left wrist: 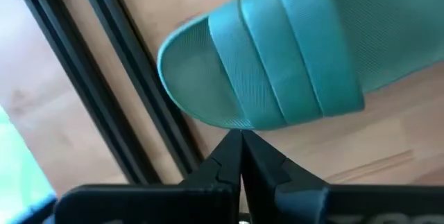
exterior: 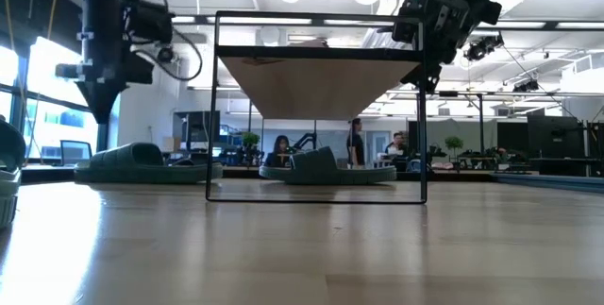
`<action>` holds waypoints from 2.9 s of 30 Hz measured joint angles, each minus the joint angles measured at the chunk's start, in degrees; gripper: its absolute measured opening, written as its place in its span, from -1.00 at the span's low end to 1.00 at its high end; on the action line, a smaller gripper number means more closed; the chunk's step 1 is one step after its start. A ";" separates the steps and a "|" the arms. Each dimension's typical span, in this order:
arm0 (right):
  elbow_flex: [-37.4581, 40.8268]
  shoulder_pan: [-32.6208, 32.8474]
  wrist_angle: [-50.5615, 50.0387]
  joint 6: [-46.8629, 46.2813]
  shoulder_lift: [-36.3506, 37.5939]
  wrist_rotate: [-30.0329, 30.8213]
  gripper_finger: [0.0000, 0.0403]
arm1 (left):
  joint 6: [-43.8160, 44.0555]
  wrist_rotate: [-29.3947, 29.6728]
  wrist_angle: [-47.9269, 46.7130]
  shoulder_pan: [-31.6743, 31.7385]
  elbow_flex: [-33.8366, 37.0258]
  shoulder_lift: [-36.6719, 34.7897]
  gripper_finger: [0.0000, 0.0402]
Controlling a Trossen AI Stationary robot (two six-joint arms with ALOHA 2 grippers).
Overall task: Pick and place slides into the shelf
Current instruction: Put the green slide under the shelf
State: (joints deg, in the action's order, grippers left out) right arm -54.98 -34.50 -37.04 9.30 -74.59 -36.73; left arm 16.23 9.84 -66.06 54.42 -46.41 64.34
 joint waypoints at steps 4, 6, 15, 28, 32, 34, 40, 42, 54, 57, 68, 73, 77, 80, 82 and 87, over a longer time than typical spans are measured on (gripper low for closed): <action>0.00 0.00 -0.04 -0.02 0.00 -0.56 -1.00 | 0.94 -2.45 0.51 5.40 0.00 2.32 -1.00; 0.00 0.00 -0.02 0.09 0.00 -0.97 -1.00 | 0.74 -2.78 0.97 6.96 0.00 3.91 -1.00; 0.00 0.00 -0.04 1.22 0.00 -1.05 -1.00 | -0.42 -6.42 7.32 8.67 0.02 13.13 -1.00; 0.00 0.00 -0.26 2.76 0.00 -1.42 -1.00 | -1.23 -5.46 7.04 9.00 0.04 16.85 -1.00; 0.00 0.00 -0.29 3.19 0.00 -1.46 -1.00 | -0.35 -2.84 6.17 9.08 0.09 16.87 -1.00; 0.00 -0.01 -0.22 3.19 0.00 -1.46 -1.00 | 0.09 -2.73 6.29 9.03 0.09 16.87 -1.00; 0.00 -0.02 -0.11 3.69 0.00 -1.46 -1.00 | 1.57 -3.45 7.21 8.95 0.38 16.96 -1.00; 0.00 -0.02 -0.06 3.82 0.00 -1.46 -1.00 | 2.38 -4.92 9.02 8.95 1.44 16.96 -1.00; 0.00 -3.81 -0.90 2.21 0.00 -0.67 -1.00 | 5.38 -9.18 19.65 3.50 3.76 17.09 -1.00; 0.00 -8.20 -2.09 2.15 0.02 -0.21 -1.00 | 6.65 -8.98 22.12 1.89 3.74 17.09 -1.00; 0.00 -23.75 -7.12 -2.89 -6.27 3.25 -1.00 | 8.90 -9.18 26.94 -1.77 3.74 17.09 -1.00; 0.07 -25.27 -4.82 -8.84 -14.58 -2.03 -1.00 | 9.33 -9.17 28.36 -2.48 3.74 17.36 -1.00; 0.07 -25.01 -2.58 -15.07 -17.66 1.30 -1.00 | 9.37 -9.22 27.72 -2.46 3.74 17.35 -1.00; 0.07 -25.00 -0.54 -19.81 -18.69 4.71 -1.00 | 9.09 -9.21 26.66 -2.46 3.74 17.36 -1.00; 0.06 -24.99 1.74 -21.94 -18.86 4.77 -1.00 | 8.45 -9.16 26.41 -2.45 3.74 17.35 -1.00; 0.04 -22.85 4.01 -26.50 -18.86 4.51 -1.00 | 6.25 -9.20 25.48 -2.30 3.74 17.35 -1.00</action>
State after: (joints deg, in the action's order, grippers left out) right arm -54.94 -57.35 -33.02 -17.20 -93.45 -32.22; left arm 22.48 0.64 -40.58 52.12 -42.68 81.69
